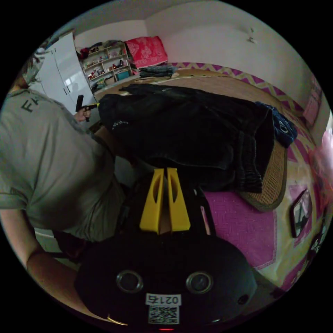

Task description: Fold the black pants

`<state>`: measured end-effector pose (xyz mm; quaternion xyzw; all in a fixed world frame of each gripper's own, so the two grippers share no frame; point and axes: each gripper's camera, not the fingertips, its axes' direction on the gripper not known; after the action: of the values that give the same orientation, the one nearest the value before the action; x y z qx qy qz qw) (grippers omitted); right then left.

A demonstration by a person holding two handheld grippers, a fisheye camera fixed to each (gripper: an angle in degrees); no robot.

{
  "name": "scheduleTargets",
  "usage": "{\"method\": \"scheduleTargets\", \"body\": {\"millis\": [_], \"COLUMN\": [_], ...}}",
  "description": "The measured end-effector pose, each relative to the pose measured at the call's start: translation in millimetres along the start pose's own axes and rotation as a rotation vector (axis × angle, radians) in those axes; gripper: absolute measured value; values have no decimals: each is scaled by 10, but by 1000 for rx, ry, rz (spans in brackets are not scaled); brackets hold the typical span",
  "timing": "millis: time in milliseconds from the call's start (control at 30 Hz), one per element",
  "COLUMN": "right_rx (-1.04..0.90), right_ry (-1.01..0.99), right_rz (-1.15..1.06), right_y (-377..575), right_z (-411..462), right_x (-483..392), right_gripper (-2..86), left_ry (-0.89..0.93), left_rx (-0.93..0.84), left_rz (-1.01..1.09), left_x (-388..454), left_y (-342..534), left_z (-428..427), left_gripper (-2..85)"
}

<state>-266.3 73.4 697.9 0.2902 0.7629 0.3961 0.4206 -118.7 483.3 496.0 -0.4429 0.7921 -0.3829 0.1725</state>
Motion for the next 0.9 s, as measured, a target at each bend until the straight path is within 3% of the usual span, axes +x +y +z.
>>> {"method": "scheduleTargets", "body": {"millis": [133, 233, 300, 400, 533, 567, 733, 833, 900], "right_rx": [-91, -4, 116, 223, 264, 264, 248, 244, 233], "right_ry": [-38, -2, -11, -25, -39, -43, -44, -17, -7], "right_rz": [-19, 15, 43, 64, 87, 94, 93, 99, 115], "right_y": [13, 46, 69, 87, 96, 91, -37, -160, -232], "right_z": [-130, -380, -552, -634, -591, -563, -492, -453, -373], "right_x": [-6, 60, 121, 151, 171, 180, 204, 223, 242], "right_gripper": [62, 80, 81, 77, 75, 74, 69, 69, 70], "left_ry": [-40, -356, -517, -621, -586, -580, -415, -448, -450], "left_rx": [109, 247, 152, -13, -84, -65, 134, 75, -60], "left_rz": [-41, -202, -323, -334, -274, -272, -223, -184, -281], "left_x": [-107, -391, -710, -948, -986, -992, -1073, -1161, -1444], "left_y": [-13, 28, 36, 31, -53, -107, -526, -754, -686], "left_z": [-422, -814, -897, -808, -811, -886, -1344, -1341, -1149], "left_gripper": [3, 48, 92, 120, 56, 9, -8, -9, -10]}}
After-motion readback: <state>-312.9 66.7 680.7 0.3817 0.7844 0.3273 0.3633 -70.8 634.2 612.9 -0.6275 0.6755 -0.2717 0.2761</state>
